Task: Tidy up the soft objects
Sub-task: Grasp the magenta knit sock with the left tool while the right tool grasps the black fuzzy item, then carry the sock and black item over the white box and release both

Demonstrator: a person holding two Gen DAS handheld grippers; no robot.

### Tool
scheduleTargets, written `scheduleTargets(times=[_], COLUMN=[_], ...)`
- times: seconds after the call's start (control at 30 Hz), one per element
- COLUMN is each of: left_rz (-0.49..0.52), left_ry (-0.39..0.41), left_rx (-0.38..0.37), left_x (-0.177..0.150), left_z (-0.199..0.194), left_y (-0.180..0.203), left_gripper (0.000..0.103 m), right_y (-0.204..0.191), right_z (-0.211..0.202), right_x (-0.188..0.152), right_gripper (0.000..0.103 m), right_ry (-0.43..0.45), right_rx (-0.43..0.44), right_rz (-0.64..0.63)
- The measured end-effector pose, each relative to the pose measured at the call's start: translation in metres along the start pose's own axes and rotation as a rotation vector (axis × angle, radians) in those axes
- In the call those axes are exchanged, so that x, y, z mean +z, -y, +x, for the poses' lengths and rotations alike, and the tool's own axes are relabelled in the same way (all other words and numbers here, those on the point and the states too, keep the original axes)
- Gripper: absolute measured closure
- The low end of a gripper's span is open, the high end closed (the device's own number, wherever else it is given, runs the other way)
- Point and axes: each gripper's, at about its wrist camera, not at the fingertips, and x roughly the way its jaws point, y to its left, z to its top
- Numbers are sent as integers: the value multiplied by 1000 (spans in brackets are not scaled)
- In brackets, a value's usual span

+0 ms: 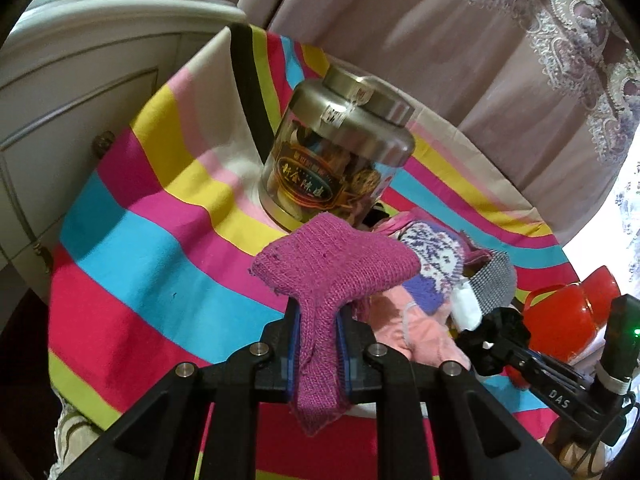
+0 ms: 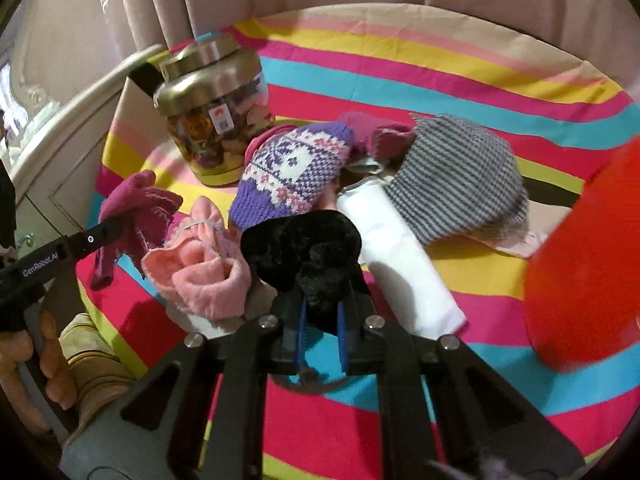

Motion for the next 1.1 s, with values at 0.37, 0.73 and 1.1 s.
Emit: scheduleTargets(times=[0.37, 0.73, 1.1], left_rz=[43, 182, 333], left_ry=[45, -37, -192], left_rx=[-71, -236, -405], left_x=[-16, -61, -122], left_z=[-45, -69, -76], left_y=[35, 116, 205], left_gripper=[87, 86, 86], right_y=[35, 103, 163], right_z=[-84, -164, -224], right_x=[-44, -107, -160], right_gripper=[88, 88, 88], right_ry=[61, 72, 86], right_rx=[-40, -134, -248], right_rz=[123, 269, 381])
